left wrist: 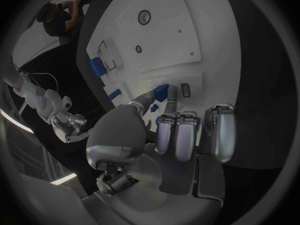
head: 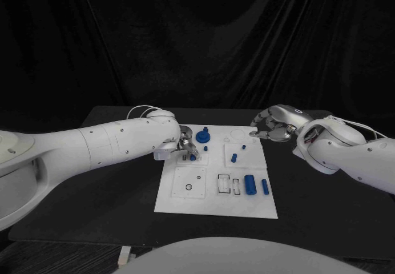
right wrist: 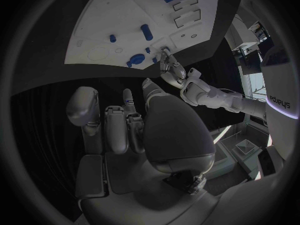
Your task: Assemble the parts on the task board
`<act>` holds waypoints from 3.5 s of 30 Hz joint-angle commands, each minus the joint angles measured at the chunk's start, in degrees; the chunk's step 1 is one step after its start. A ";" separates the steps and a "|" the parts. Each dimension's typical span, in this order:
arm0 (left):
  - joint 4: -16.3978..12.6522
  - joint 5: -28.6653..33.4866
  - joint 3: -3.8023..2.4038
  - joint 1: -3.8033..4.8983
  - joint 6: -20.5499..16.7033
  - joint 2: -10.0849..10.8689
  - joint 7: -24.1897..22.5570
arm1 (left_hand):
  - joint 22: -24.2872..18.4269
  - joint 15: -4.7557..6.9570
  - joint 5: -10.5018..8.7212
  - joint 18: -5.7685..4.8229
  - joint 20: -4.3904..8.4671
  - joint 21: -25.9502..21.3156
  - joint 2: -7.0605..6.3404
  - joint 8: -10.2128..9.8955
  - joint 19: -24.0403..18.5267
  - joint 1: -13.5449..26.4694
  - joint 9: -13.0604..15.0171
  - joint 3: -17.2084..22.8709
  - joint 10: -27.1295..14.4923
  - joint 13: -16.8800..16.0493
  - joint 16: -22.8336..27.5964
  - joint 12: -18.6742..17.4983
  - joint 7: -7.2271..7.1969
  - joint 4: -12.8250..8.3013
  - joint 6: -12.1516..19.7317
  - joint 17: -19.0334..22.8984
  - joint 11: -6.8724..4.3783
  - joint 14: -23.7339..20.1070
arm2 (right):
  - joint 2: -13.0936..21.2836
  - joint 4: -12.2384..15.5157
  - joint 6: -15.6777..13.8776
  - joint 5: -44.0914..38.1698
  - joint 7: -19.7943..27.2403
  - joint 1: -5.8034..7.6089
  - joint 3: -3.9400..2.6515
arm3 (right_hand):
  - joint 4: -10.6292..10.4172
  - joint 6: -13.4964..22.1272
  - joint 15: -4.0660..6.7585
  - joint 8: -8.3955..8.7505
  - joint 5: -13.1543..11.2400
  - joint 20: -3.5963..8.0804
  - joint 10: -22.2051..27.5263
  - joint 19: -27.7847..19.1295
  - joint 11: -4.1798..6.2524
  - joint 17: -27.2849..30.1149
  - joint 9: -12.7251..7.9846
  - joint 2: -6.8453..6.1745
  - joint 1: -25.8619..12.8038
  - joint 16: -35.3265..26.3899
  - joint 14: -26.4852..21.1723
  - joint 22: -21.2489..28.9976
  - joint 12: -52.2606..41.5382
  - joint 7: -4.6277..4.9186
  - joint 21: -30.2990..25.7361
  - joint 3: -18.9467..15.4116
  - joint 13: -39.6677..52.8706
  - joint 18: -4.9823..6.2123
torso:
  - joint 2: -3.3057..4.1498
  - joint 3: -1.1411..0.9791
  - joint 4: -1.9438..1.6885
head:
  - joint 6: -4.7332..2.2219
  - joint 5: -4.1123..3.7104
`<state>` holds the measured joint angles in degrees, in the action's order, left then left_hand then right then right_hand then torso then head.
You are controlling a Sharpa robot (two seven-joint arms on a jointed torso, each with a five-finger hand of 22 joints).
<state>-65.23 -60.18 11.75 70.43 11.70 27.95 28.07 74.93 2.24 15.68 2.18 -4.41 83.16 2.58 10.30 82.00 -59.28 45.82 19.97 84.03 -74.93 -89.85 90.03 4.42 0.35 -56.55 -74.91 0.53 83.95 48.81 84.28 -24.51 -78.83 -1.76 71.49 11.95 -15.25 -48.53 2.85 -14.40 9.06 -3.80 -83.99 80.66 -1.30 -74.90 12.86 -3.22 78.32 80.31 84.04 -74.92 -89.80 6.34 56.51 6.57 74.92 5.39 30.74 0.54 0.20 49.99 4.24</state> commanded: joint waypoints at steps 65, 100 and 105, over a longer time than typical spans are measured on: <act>-0.05 -0.16 0.41 -0.47 -1.90 -0.38 -1.69 | 9.00 0.47 5.29 0.46 0.62 -0.63 -1.31 0.14 0.35 1.29 2.92 10.53 5.97 -15.07 -0.15 -0.03 -0.52 -6.00 -1.46 -15.09 -0.56 6.05 | -0.21 -0.34 1.75 -0.18 -1.72 -0.60 -0.04 | 0.29 0.02 -0.43 -0.08 0.69 0.11 -6.01 -0.61 -0.37 -4.64 -0.16 0.50 0.03 -0.75 3.41 -6.63 -0.20 0.32 -1.08 -0.09 15.08 0.85 | 0.01 0.03 0.08 | 0.01 0.43; -0.68 -0.16 0.42 -0.67 -0.01 0.40 0.39 | 8.38 -0.61 -8.34 0.86 -0.29 -2.54 -1.74 -3.76 -0.81 5.95 1.50 0.41 5.97 -15.07 -0.15 -0.03 0.89 2.01 0.88 -15.09 0.73 6.05 | -0.47 -0.57 2.33 -0.18 -1.90 -0.85 -0.04 | 0.34 0.01 -0.47 -0.09 0.71 0.08 -6.01 -0.68 -0.40 -4.48 -0.18 0.49 -0.01 -0.91 3.37 -6.57 -0.20 0.34 -1.33 -0.16 15.08 0.89 | -0.03 0.05 0.05 | 0.01 0.74; -0.67 -0.16 0.42 -0.71 0.05 0.42 0.56 | 8.49 -0.69 -9.33 0.86 -0.43 -2.59 -1.81 -3.63 -0.74 6.46 1.77 -1.60 5.97 -15.07 -0.15 -0.03 0.87 3.42 0.47 -15.09 0.78 6.05 | -0.48 -0.58 2.42 -0.18 -1.93 -0.86 -0.04 | 0.34 0.01 -0.47 -0.09 0.71 0.08 -6.01 -0.68 -0.40 -4.48 -0.18 0.49 -0.01 -0.91 3.37 -6.57 -0.20 0.34 -1.33 -0.16 15.08 0.89 | -0.02 0.05 0.07 | 0.01 0.74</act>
<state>-65.87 -60.51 11.92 70.15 10.17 28.40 27.90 74.91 1.83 6.50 2.16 -4.53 80.73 0.79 6.66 81.49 -53.36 47.97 18.73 83.92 -74.93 -89.85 90.03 5.33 3.72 -55.89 -74.90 1.04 83.94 48.33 83.74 -22.51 -78.83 -2.67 70.78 11.95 -15.09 -48.53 2.85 -14.40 9.49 -3.80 -83.99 80.25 -1.30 -74.91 12.73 -3.23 78.33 79.59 84.04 -74.91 -89.80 6.34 55.36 6.41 74.90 5.39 30.71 0.59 0.25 49.99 4.97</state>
